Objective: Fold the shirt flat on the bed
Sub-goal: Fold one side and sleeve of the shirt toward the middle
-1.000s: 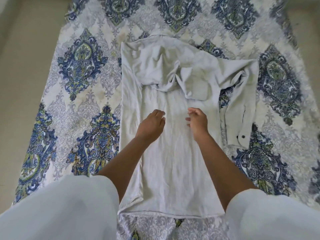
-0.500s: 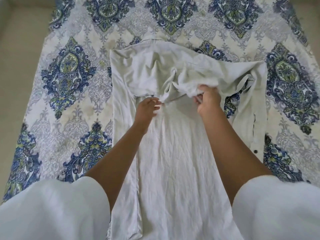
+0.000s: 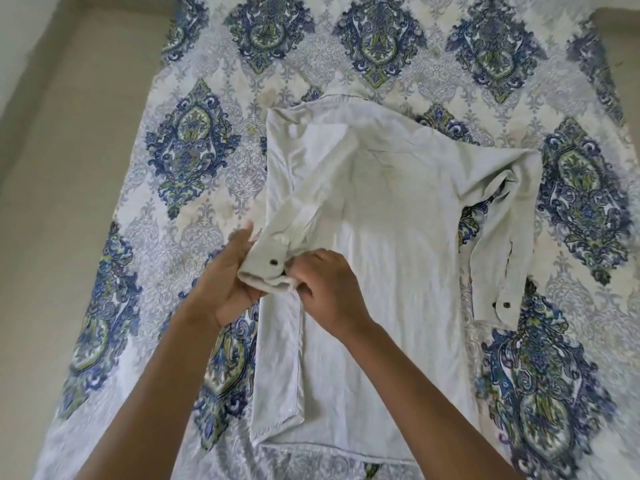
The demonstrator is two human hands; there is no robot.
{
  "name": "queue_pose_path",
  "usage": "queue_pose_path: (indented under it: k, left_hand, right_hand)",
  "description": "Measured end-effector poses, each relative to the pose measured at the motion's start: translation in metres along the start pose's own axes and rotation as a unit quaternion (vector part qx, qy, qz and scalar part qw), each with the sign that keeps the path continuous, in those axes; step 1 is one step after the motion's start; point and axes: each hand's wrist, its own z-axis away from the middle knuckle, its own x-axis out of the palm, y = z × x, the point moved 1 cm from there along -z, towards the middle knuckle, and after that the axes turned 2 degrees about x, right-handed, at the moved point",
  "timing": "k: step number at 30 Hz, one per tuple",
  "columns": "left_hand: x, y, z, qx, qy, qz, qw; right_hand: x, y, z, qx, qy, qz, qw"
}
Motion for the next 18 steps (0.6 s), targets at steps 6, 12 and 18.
queue_pose_path:
  k: [6,12,18]
  left_hand:
    - [-0.039,-0.056,0.042,-0.003,0.166,-0.086,0.982]
    - [-0.05,-0.106,0.065,0.018,0.176,-0.028,0.984]
    - [-0.045,-0.115,0.065,0.026,0.145,-0.033,0.989]
  right_hand:
    - [0.022,-0.019,0.047,-0.017,-0.117,-0.054,0.992]
    - [0.012,0.005,0.043,0.323,-0.074,-0.134,0.934]
    - [0.038,0.033,-0.037,0.345,-0.078,-0.027,0.935]
